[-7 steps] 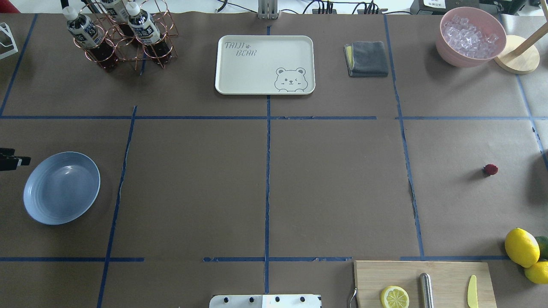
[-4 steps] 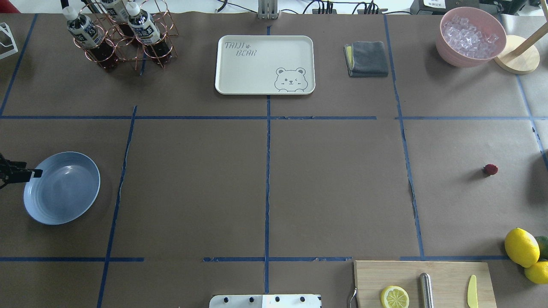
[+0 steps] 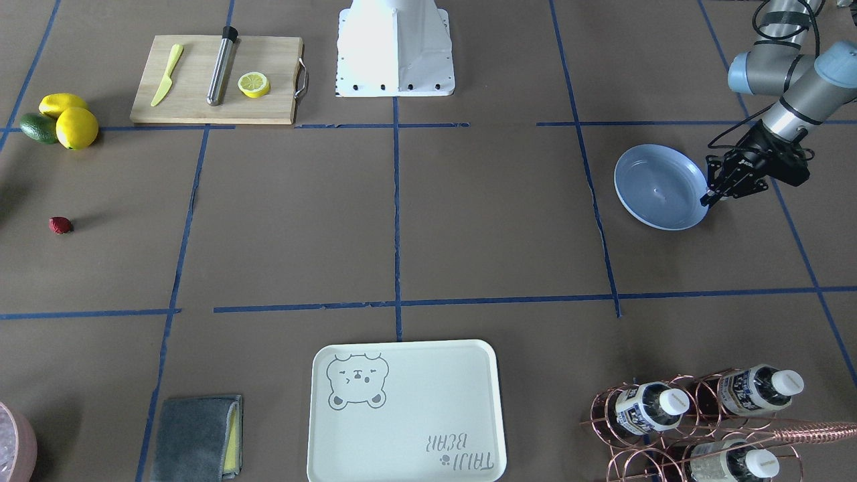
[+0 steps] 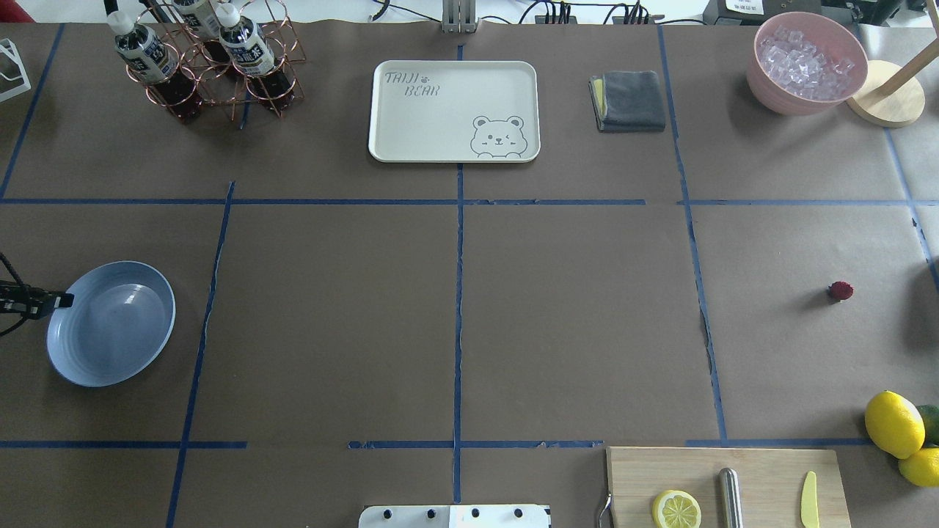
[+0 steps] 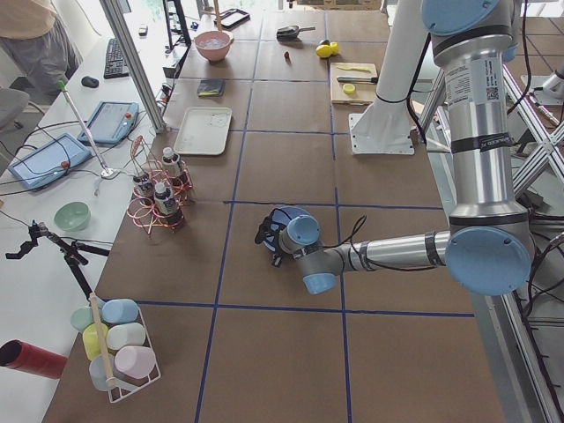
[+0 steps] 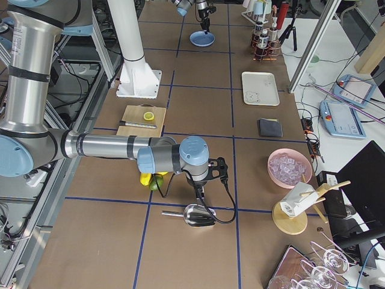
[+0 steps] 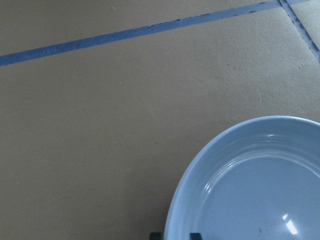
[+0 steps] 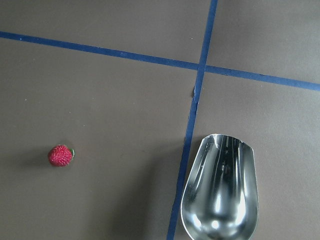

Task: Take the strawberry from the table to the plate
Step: 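Reach the left gripper to the rim of the light blue plate, then push the light blue plate with the left gripper toward the table center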

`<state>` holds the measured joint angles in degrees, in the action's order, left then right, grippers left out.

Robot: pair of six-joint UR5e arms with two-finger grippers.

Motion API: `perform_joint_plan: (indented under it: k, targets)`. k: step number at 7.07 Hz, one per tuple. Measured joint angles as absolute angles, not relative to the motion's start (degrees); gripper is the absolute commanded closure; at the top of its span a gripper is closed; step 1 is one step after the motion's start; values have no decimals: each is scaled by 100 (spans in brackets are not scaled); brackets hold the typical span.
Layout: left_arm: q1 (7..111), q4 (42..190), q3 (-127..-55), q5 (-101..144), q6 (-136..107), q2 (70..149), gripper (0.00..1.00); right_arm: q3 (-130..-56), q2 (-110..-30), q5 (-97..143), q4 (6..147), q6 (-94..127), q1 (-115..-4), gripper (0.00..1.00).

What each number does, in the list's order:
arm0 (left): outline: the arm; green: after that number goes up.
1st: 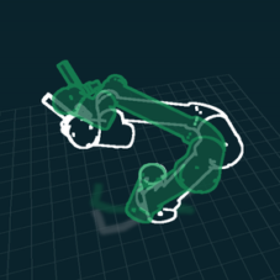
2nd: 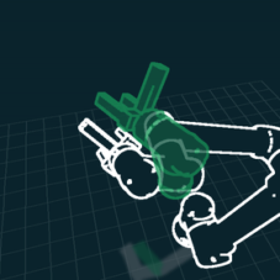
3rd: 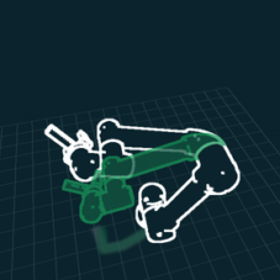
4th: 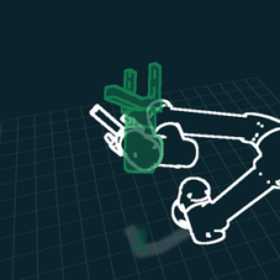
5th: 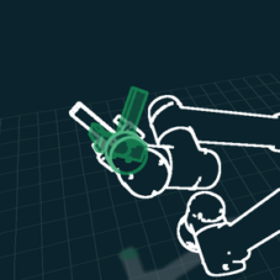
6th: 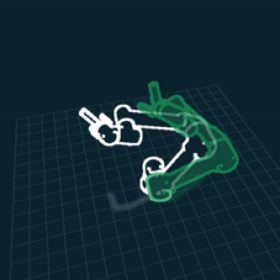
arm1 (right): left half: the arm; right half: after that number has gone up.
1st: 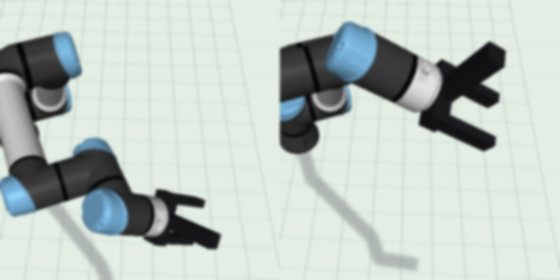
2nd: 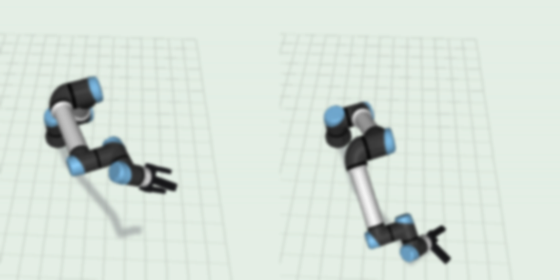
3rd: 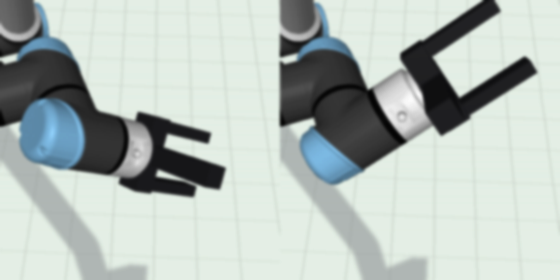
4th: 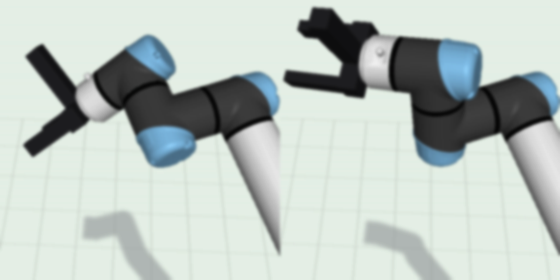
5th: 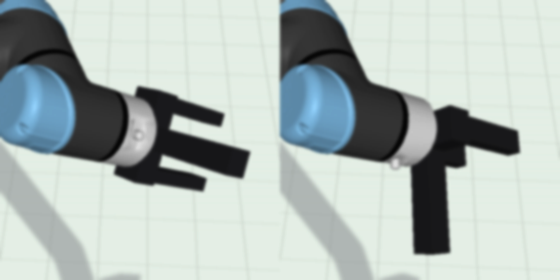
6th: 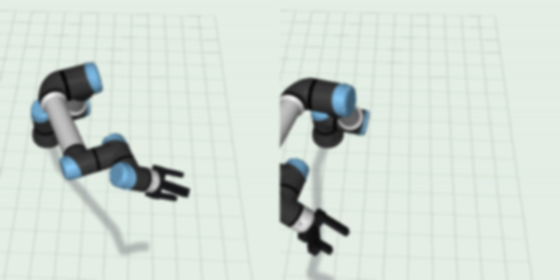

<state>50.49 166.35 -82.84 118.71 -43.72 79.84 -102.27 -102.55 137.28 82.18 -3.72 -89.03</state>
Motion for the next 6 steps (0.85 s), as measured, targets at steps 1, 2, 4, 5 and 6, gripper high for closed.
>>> perform_joint_plan:
  k: [1, 2, 4, 5, 6]
  targets:
    - [5019, 16617, -8421, 11893, -4408, 7994, 100, -10231, -10246, 13729, 8218, -372, -8903, 0]
    - [5009, 16498, -8735, 12038, -4540, 8041, 100, -10239, -10242, 13729, 8218, -373, -8903, 0]
    - [4848, 15686, -9482, 12266, -5215, 8640, 100, -10246, -10240, 13729, 8218, -370, -8903, 0]
    - [4603, 15347, -9673, 12073, -5588, 9081, 100, -10250, -10241, 13729, 8218, -369, -8903, 0]
    - [4235, 15088, -9728, 11687, -5976, 9531, 100, -10252, -10244, 13729, 8218, -369, -8903, 0]
